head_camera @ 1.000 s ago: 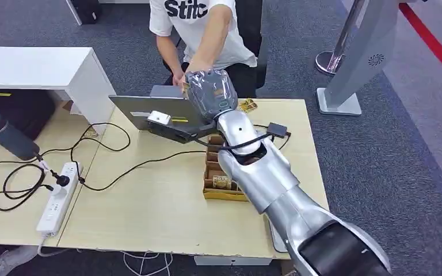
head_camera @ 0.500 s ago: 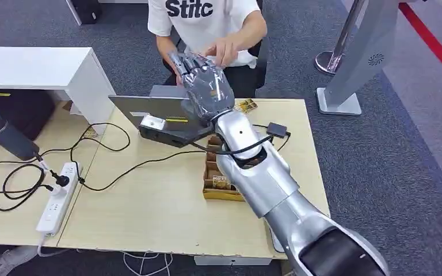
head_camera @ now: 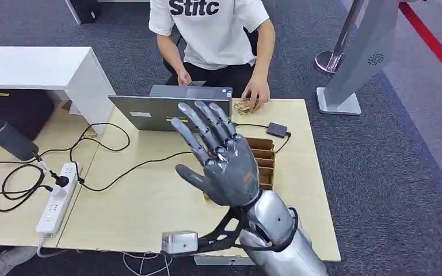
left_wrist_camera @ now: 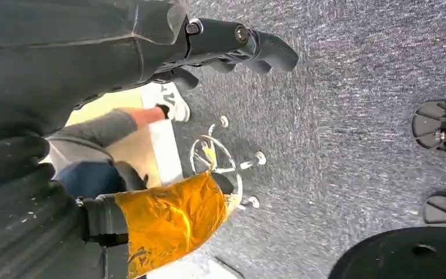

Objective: Pass the card to the sensor for recognition and then transmit it.

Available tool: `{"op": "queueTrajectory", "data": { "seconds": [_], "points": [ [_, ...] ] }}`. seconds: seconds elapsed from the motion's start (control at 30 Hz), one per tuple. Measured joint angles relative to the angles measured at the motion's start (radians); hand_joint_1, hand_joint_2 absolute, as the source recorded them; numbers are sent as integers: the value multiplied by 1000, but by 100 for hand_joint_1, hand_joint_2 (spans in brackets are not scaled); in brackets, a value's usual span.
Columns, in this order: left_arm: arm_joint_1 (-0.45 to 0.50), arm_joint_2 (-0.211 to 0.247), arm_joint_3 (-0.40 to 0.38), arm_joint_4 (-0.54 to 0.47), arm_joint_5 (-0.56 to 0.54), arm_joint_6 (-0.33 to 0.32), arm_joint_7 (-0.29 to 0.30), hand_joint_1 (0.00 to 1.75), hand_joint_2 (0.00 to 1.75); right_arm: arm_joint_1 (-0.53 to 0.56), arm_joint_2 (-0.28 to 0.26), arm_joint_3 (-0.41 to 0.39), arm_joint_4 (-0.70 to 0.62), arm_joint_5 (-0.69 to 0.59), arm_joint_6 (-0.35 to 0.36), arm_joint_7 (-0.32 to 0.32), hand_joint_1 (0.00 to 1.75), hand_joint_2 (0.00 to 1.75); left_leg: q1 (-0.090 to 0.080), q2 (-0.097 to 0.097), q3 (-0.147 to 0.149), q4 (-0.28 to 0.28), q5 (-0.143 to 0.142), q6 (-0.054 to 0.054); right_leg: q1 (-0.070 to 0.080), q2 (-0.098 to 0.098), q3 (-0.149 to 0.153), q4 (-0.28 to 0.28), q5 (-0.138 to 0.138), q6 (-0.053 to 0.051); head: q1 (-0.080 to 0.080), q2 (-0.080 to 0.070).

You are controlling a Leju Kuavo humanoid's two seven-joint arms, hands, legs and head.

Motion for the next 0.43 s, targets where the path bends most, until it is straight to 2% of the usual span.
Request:
{"op": "queueTrajectory", "data": {
  "seconds": [0.1, 0.23, 0.43],
  "points": [
    [0, 0, 3, 30, 37, 31, 12, 0, 175, 107, -50, -6, -76, -49, -34, -56, 0, 175, 0, 0, 0, 0, -1, 1, 0, 0, 0, 0, 0, 1, 0, 0],
    [0, 0, 10, 68, 75, 68, 14, 0, 175, 219, -89, -50, -135, -79, -58, -109, 0, 175, 0, 0, 0, 0, -1, 1, 0, 0, 0, 0, 0, 0, 0, 0],
    [0, 2, 12, 108, 102, 101, 15, 0, 175, 335, -115, -114, -181, -164, -64, -179, 0, 175, 0, 0, 0, 0, -1, 1, 0, 0, 1, 0, 0, 0, 0, 0]
  ]
}}
